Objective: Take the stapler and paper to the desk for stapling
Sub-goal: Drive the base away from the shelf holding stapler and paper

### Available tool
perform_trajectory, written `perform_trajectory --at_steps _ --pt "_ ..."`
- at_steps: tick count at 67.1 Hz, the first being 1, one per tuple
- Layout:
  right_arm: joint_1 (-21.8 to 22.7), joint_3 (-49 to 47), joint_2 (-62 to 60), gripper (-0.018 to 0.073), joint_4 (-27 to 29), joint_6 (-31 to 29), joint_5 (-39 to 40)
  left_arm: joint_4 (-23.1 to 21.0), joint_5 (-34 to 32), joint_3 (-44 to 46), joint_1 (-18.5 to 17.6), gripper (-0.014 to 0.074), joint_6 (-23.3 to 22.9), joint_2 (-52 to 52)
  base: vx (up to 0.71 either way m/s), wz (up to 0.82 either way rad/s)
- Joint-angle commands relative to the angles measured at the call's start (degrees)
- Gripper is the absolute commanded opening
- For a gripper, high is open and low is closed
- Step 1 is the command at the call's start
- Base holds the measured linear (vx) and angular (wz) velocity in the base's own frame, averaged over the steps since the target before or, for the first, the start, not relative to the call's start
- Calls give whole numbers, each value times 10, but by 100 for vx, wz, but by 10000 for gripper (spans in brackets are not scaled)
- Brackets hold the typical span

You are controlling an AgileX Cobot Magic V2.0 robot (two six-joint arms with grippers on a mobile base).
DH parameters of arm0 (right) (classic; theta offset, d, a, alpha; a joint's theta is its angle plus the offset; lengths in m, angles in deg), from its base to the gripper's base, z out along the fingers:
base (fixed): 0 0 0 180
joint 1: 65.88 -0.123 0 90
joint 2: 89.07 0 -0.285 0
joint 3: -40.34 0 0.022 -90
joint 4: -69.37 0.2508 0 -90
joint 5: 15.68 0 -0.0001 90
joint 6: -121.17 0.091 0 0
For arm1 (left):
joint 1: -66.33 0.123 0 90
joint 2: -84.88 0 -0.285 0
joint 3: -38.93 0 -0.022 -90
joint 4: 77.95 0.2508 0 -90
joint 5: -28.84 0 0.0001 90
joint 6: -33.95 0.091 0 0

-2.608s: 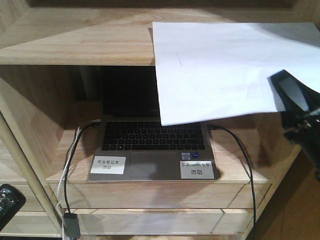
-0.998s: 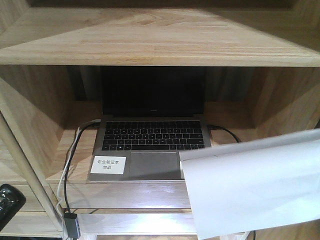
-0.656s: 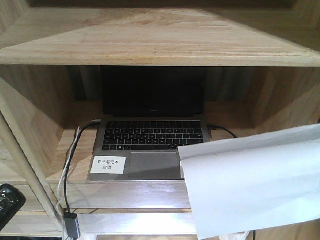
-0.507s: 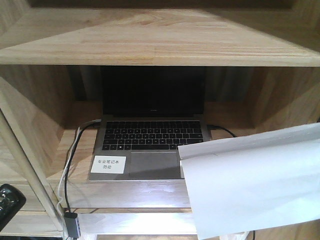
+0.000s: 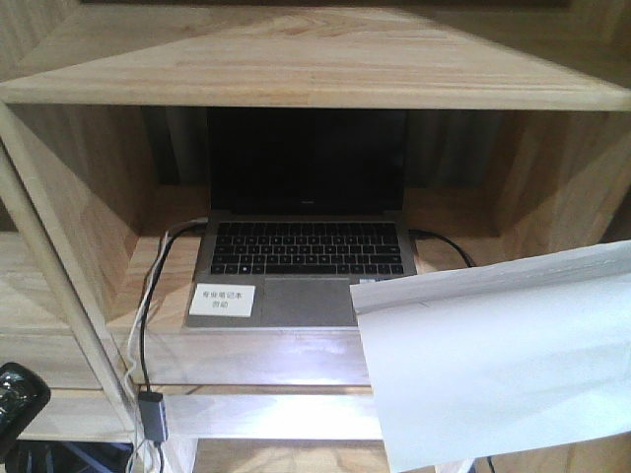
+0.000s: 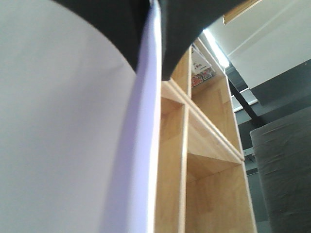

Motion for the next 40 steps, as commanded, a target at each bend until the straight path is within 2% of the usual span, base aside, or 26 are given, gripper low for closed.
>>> perform_trajectory --at_steps 1,40 --pt "0 1 4 -2 4 -2 33 -12 -68 17 -1 -6 -3 -7 -13 -2" --pt "0 1 4 -2 4 -2 33 -12 -68 17 -1 -6 -3 -7 -16 -11"
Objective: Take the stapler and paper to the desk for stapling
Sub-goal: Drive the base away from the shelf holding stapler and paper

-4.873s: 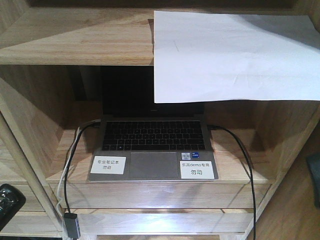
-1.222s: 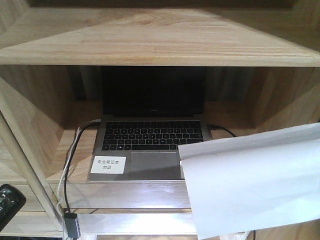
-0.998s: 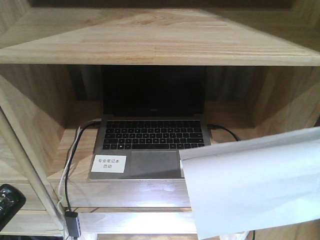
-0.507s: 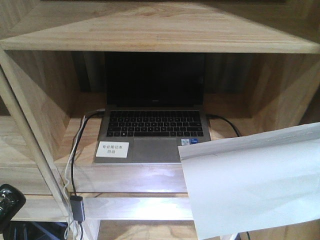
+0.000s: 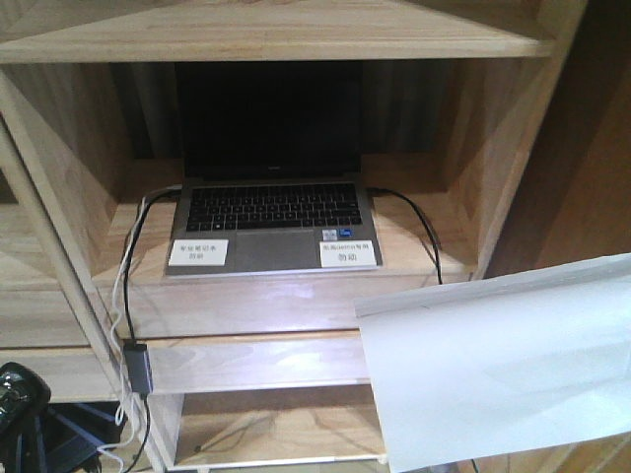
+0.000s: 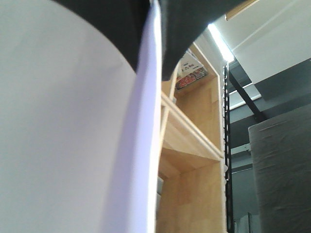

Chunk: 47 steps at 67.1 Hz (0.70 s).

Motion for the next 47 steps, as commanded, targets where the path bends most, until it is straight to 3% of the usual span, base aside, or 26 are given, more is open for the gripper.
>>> perform_trajectory --at_steps 1,47 --pt "0 1 4 -2 4 -2 33 -12 -68 17 -1 -6 -3 -7 -18 -5" --pt "0 1 4 -2 4 -2 33 -12 -68 17 -1 -6 -3 -7 -12 6"
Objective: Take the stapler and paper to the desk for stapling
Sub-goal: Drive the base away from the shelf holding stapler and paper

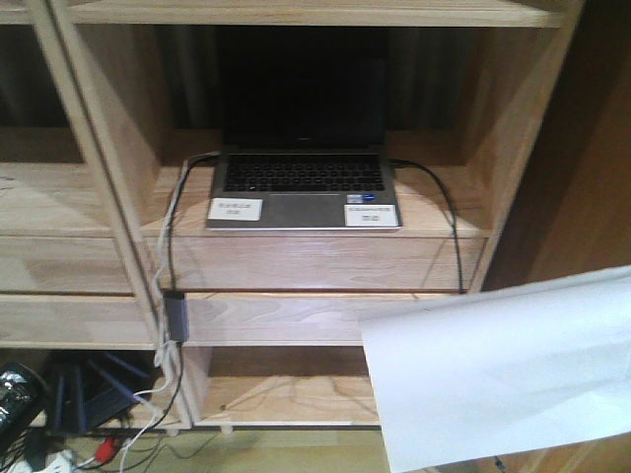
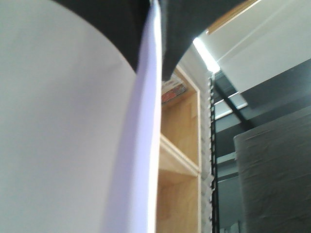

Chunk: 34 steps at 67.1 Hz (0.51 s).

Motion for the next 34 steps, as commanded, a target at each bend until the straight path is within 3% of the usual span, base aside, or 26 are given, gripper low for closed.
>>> perform_trajectory --at_steps 1,18,34 --pt "0 1 4 -2 4 -2 32 -12 -68 17 -1 -6 -3 -7 -6 23" --pt "0 1 4 -2 4 -2 33 -12 -68 17 -1 -6 -3 -7 -6 39" --pt "0 1 4 -2 4 -2 34 -12 -68 17 -1 -6 -3 -7 -4 75"
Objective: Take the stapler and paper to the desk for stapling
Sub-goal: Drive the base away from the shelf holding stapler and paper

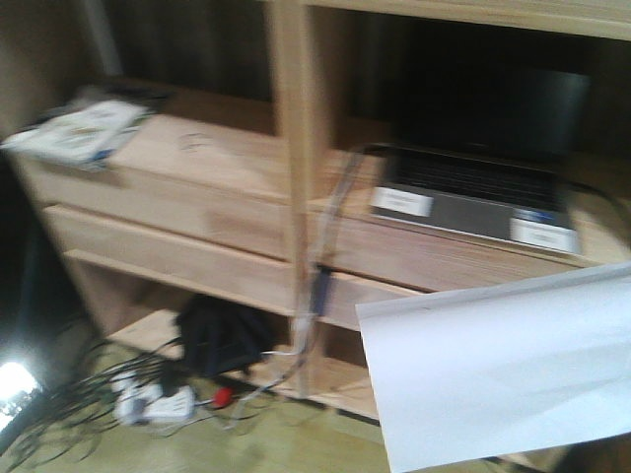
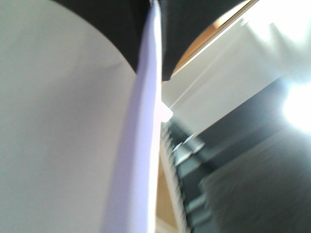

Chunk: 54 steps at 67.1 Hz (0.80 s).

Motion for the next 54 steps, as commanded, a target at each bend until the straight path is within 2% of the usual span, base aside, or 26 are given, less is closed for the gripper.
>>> perform_trajectory --at_steps 1,25,54 --pt "0 1 4 -2 4 -2 32 -12 -68 17 -1 -6 -3 -7 -2 88" --pt "0 1 4 -2 4 -2 32 -12 -68 17 -1 -6 -3 -7 0 82" --pt "0 1 4 -2 4 -2 32 -12 -68 17 -1 -6 -3 -7 9 61"
